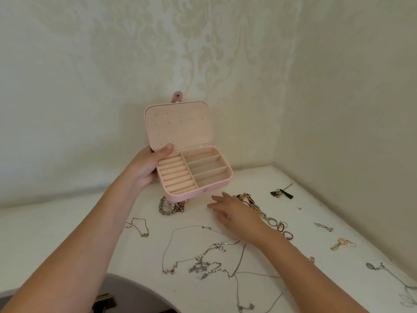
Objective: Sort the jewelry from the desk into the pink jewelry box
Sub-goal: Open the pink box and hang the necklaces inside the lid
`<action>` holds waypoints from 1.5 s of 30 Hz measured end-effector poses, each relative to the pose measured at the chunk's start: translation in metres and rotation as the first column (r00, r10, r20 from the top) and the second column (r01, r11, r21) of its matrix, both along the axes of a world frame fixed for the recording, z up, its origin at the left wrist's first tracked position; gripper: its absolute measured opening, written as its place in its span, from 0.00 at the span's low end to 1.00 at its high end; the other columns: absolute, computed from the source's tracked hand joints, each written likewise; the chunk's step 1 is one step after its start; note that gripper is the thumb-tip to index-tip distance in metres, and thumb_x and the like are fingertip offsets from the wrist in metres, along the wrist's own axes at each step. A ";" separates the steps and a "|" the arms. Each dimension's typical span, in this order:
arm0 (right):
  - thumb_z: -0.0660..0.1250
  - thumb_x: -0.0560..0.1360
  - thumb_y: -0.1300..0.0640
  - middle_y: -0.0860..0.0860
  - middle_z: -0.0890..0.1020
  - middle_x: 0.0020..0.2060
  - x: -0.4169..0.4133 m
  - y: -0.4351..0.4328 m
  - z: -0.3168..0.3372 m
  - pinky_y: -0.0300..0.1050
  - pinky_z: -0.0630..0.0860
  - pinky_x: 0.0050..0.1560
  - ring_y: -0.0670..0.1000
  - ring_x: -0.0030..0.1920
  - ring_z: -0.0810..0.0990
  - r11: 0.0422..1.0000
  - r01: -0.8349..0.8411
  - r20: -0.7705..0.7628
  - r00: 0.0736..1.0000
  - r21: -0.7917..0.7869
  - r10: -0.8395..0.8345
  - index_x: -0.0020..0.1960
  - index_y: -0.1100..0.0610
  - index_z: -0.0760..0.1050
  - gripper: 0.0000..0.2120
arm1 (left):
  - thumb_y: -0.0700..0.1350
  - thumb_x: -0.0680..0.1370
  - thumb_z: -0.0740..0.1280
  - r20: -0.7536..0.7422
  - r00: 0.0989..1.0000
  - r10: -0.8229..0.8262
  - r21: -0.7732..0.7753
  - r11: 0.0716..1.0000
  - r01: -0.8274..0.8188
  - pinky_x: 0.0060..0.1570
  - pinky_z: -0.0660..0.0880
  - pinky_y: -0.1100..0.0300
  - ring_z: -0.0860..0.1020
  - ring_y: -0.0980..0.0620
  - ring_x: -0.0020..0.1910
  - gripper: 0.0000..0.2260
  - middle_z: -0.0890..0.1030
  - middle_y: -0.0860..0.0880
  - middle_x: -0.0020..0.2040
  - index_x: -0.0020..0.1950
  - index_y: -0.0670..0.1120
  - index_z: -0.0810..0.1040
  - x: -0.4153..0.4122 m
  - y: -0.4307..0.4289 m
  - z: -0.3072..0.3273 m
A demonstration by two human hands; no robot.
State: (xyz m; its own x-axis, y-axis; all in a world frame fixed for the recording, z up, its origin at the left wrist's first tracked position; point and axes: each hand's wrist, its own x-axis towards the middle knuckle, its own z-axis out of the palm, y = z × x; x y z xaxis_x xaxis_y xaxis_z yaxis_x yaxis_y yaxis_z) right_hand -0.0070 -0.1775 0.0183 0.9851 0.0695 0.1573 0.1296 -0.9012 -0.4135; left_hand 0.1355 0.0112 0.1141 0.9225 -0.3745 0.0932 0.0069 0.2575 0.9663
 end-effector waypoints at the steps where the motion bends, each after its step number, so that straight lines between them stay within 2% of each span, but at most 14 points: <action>1: 0.54 0.82 0.56 0.51 0.63 0.74 0.006 0.000 -0.002 0.46 0.47 0.74 0.53 0.76 0.54 0.997 -0.014 -0.017 1.000 -0.075 0.013 0.71 0.52 0.68 0.18 | 0.39 0.76 0.66 0.005 1.000 -0.002 0.010 1.000 0.002 0.37 0.79 0.61 0.83 0.53 0.42 0.08 0.85 0.49 0.45 0.55 0.43 0.76 0.003 0.002 -0.002; 4: 0.51 0.83 0.52 0.52 0.65 0.72 0.017 -0.005 -0.011 0.55 0.48 0.75 0.56 0.74 0.56 0.971 -0.025 -0.022 1.000 -0.238 0.020 0.72 0.51 0.66 0.19 | 0.40 0.76 0.66 0.012 0.999 -0.029 0.056 0.998 0.029 0.38 0.80 0.60 0.83 0.52 0.44 0.11 0.83 0.47 0.49 0.59 0.42 0.76 0.012 0.005 -0.008; 7: 0.48 0.83 0.51 0.50 0.66 0.72 0.024 -0.019 -0.017 0.53 0.53 0.72 0.56 0.71 0.61 0.947 0.014 -0.019 1.000 -0.322 -0.021 0.73 0.51 0.63 0.20 | 0.40 0.76 0.66 0.006 0.998 -0.069 0.094 0.993 0.068 0.41 0.80 0.60 0.83 0.52 0.46 0.12 0.83 0.47 0.51 0.59 0.43 0.76 0.020 0.001 -0.016; 10: 0.42 0.82 0.47 0.50 0.65 0.73 0.025 -0.036 -0.023 0.52 0.54 0.70 0.56 0.71 0.62 0.943 0.091 -0.026 0.994 -0.320 -0.105 0.74 0.51 0.61 0.24 | 0.41 0.77 0.65 -0.019 0.996 -0.091 0.114 0.989 0.092 0.40 0.80 0.61 0.83 0.53 0.44 0.10 0.83 0.46 0.51 0.58 0.42 0.76 0.025 -0.007 -0.024; 14: 0.46 0.83 0.52 0.50 0.60 0.75 0.020 -0.047 -0.026 0.49 0.52 0.71 0.55 0.74 0.57 0.930 0.189 -0.015 0.979 -0.316 -0.204 0.75 0.52 0.57 0.21 | 0.46 0.79 0.63 -0.088 0.991 -0.104 0.103 0.988 0.113 0.41 0.80 0.62 0.83 0.52 0.46 0.14 0.82 0.45 0.53 0.61 0.40 0.75 0.031 -0.023 -0.039; 17: 0.46 0.83 0.54 0.52 0.62 0.73 0.016 -0.054 -0.023 0.49 0.53 0.70 0.56 0.71 0.60 0.912 0.270 0.008 0.960 -0.310 -0.282 0.75 0.54 0.58 0.21 | 0.50 0.78 0.63 -0.137 0.981 -0.139 0.083 0.985 0.151 0.41 0.80 0.62 0.83 0.53 0.46 0.15 0.84 0.47 0.49 0.59 0.41 0.75 0.031 -0.033 -0.048; 21: 0.46 0.83 0.56 0.52 0.62 0.73 0.011 -0.067 -0.021 0.50 0.52 0.71 0.57 0.73 0.59 0.894 0.358 -0.045 0.923 -0.270 -0.383 0.74 0.55 0.59 0.20 | 0.54 0.71 0.66 -0.147 0.970 -0.196 0.110 0.971 0.213 0.46 0.79 0.59 0.81 0.50 0.54 0.27 0.81 0.44 0.58 0.66 0.40 0.71 0.029 -0.043 -0.057; 25: 0.46 0.83 0.57 0.52 0.66 0.71 0.010 -0.076 -0.020 0.49 0.55 0.69 0.56 0.70 0.62 0.874 0.411 -0.050 0.898 -0.259 -0.437 0.71 0.56 0.62 0.19 | 0.50 0.78 0.62 -0.160 0.956 -0.245 0.122 0.956 0.265 0.45 0.80 0.61 0.81 0.52 0.52 0.20 0.80 0.44 0.58 0.66 0.40 0.71 0.027 -0.056 -0.064; 30: 0.47 0.83 0.58 0.52 0.67 0.68 0.011 -0.078 -0.022 0.50 0.55 0.69 0.56 0.70 0.63 0.877 0.419 -0.061 0.894 -0.237 -0.443 0.68 0.58 0.65 0.17 | 0.47 0.79 0.62 -0.157 0.948 -0.276 0.161 0.940 0.300 0.49 0.79 0.57 0.80 0.48 0.55 0.18 0.80 0.42 0.60 0.67 0.40 0.71 0.029 -0.063 -0.069; 34: 0.48 0.82 0.58 0.51 0.72 0.59 0.012 -0.078 -0.024 0.48 0.61 0.62 0.54 0.62 0.68 0.869 0.432 -0.018 0.893 -0.242 -0.450 0.60 0.58 0.68 0.13 | 0.48 0.78 0.64 -0.088 0.983 -0.160 0.219 0.960 0.176 0.51 0.77 0.54 0.80 0.47 0.53 0.17 0.80 0.42 0.58 0.65 0.41 0.73 0.028 -0.070 -0.072; 38: 0.48 0.82 0.58 0.51 0.73 0.55 0.012 -0.078 -0.024 0.46 0.62 0.58 0.53 0.58 0.69 0.871 0.435 0.012 0.896 -0.226 -0.445 0.58 0.58 0.69 0.12 | 0.52 0.78 0.65 0.018 0.999 -0.031 0.206 0.978 0.027 0.54 0.77 0.50 0.81 0.46 0.51 0.12 0.83 0.44 0.53 0.54 0.46 0.78 0.026 -0.074 -0.075; 41: 0.48 0.81 0.58 0.51 0.73 0.53 0.012 -0.079 -0.025 0.45 0.62 0.55 0.53 0.55 0.70 0.867 0.433 0.037 0.898 -0.248 -0.438 0.55 0.57 0.69 0.12 | 0.54 0.79 0.62 0.096 0.995 0.015 0.169 0.985 -0.031 0.52 0.77 0.53 0.82 0.48 0.51 0.11 0.84 0.48 0.50 0.52 0.50 0.79 0.021 -0.075 -0.078; 45: 0.50 0.80 0.59 0.50 0.73 0.46 0.013 -0.076 -0.024 0.44 0.64 0.58 0.52 0.52 0.71 0.867 0.446 0.050 0.893 -0.223 -0.447 0.50 0.55 0.70 0.11 | 0.56 0.81 0.57 0.082 0.995 0.055 0.143 0.987 -0.066 0.55 0.76 0.54 0.81 0.51 0.52 0.12 0.83 0.49 0.52 0.51 0.53 0.77 0.018 -0.074 -0.081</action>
State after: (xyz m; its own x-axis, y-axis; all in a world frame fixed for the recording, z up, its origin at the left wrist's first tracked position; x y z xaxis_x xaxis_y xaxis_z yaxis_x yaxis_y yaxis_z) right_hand 0.0065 -0.2538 -0.0056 0.9197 -0.3451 0.1872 -0.3094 -0.9306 -0.1954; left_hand 0.1532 -0.0628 0.0330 0.9360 -0.3329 0.1141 -0.0811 0.1115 0.9904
